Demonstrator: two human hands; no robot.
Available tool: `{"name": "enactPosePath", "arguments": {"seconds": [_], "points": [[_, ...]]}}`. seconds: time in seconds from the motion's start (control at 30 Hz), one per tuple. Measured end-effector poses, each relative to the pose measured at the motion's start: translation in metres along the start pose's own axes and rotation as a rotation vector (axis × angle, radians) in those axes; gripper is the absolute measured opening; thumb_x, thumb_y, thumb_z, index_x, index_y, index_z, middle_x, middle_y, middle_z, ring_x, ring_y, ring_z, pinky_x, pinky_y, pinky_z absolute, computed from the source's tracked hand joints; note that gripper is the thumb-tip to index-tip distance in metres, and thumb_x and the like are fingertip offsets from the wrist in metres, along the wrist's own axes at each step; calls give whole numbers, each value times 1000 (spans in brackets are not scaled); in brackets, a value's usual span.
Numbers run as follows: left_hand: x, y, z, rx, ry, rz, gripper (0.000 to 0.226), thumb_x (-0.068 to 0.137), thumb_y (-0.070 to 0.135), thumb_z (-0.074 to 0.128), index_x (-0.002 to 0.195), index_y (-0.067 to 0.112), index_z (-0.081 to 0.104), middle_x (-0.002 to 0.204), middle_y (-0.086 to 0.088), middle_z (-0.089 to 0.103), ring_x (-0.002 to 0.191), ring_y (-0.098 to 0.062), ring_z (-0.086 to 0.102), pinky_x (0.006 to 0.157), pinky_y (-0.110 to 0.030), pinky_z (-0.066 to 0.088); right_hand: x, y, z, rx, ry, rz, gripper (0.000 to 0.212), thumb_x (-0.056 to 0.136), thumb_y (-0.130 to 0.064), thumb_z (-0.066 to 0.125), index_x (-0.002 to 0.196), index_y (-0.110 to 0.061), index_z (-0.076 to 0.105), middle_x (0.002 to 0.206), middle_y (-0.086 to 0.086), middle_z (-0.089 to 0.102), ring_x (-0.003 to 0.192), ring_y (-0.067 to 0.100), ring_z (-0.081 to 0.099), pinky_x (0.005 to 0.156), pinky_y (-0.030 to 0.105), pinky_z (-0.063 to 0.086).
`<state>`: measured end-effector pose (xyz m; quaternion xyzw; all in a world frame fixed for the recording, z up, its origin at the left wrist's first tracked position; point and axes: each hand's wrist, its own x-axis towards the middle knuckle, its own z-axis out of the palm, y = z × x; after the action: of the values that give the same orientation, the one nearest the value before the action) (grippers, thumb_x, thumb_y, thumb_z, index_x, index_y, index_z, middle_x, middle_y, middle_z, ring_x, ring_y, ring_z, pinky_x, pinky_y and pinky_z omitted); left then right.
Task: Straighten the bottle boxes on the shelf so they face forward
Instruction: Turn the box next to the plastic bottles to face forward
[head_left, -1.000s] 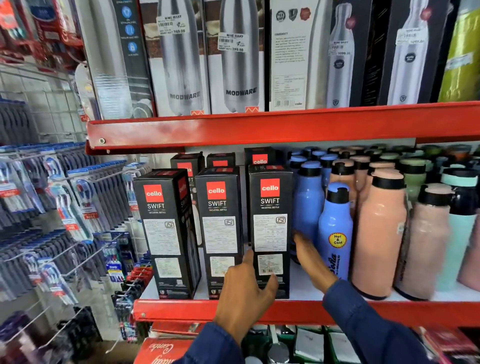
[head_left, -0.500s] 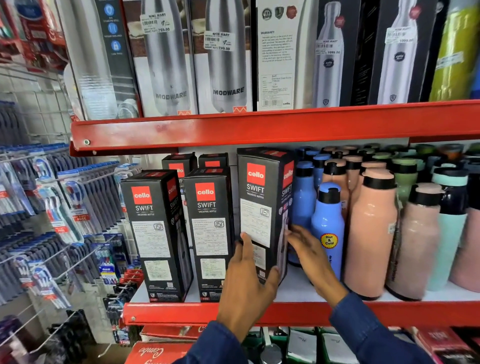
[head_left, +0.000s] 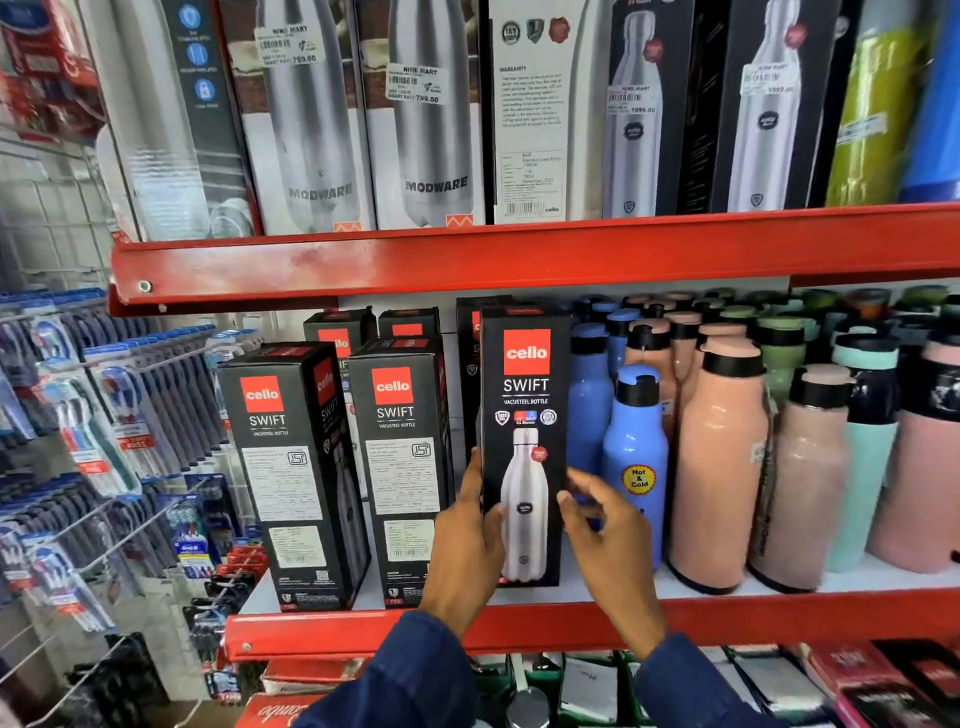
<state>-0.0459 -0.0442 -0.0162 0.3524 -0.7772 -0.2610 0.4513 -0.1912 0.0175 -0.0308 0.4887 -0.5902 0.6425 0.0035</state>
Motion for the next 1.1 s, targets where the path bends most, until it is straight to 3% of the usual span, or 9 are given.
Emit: {"name": "enactPosePath", "arguments": {"seconds": [0.13, 0.3, 0.4, 0.5, 0.67, 0.77, 0.87, 1.0, 1.1], "points": [[-3, -5, 2, -28, -50, -84, 68, 99, -1, 49, 158, 20, 23, 101, -18, 76, 83, -23, 70, 55, -2, 44, -7, 8, 6, -25, -18, 29, 29, 89, -10, 64, 114, -24, 67, 97, -8, 71, 91, -5, 65, 70, 1, 46], [-12, -4, 0, -56, -87, -112, 66, 100, -6, 45, 158, 13, 20, 88, -10, 66, 109, -35, 71, 50, 1, 40, -11, 14, 10, -30, -26, 35, 34, 89, -7, 63, 112, -32, 64, 98, -6, 72, 90, 0, 66, 75, 10, 53], [-13, -5, -1, -23, -103, -68, 68, 100, -4, 46, 158, 19, 19, 86, -12, 70, 73, 5, 72, 53, 2, 41, -13, 11, 9, -36, -26, 42, 36, 88, -6, 63, 109, -35, 62, 99, -9, 71, 92, -1, 66, 74, 7, 52], [-13, -13, 1, 28, -102, -60, 65, 101, 3, 48, 158, 20, 21, 73, -16, 69, 47, -4, 56, 51, -6, 43, -18, 7, 7, -35, -31, 52, 38, 87, -4, 64, 105, -37, 60, 99, -11, 70, 90, -4, 66, 74, 2, 48], [-19, -13, -5, 98, -113, -65, 63, 101, 9, 50, 158, 17, 23, 60, 5, 55, 50, -6, 50, 53, -23, 41, -27, 4, 5, -41, -16, 79, 37, 86, -9, 66, 104, -40, 59, 102, -12, 69, 88, 1, 68, 78, 8, 52], [-30, -13, -17, 126, -85, -42, 54, 99, 15, 56, 150, 17, 42, 80, 0, 75, 67, -10, 68, 68, -22, 57, -34, -2, 4, 0, 101, 90, 30, 85, -3, 66, 106, -24, 64, 102, -6, 69, 90, 3, 65, 73, 11, 53], [-47, -10, -42, 143, 66, -26, 34, 95, 22, 63, 129, 16, 67, 106, 7, 79, 91, -2, 74, 84, -9, 56, -42, -20, 6, 3, 197, 1, 28, 82, 2, 66, 98, -21, 67, 96, -6, 70, 85, 9, 67, 73, 12, 51], [-53, -13, -79, 186, 288, -59, 32, 90, 25, 69, 120, 13, 70, 104, -6, 78, 87, -13, 74, 84, -37, 65, -55, -53, 28, 49, -42, -17, 27, 87, -9, 63, 107, -25, 69, 103, -14, 71, 97, 0, 66, 82, 7, 47], [-47, -18, -94, 277, 302, -118, 53, 89, 29, 71, 136, 9, 59, 123, -12, 73, 105, -26, 73, 95, -38, 59, -62, -67, 56, 49, -226, 16, 40, 93, -28, 54, 134, -27, 54, 130, -19, 57, 120, -7, 54, 101, 14, 43]]}}
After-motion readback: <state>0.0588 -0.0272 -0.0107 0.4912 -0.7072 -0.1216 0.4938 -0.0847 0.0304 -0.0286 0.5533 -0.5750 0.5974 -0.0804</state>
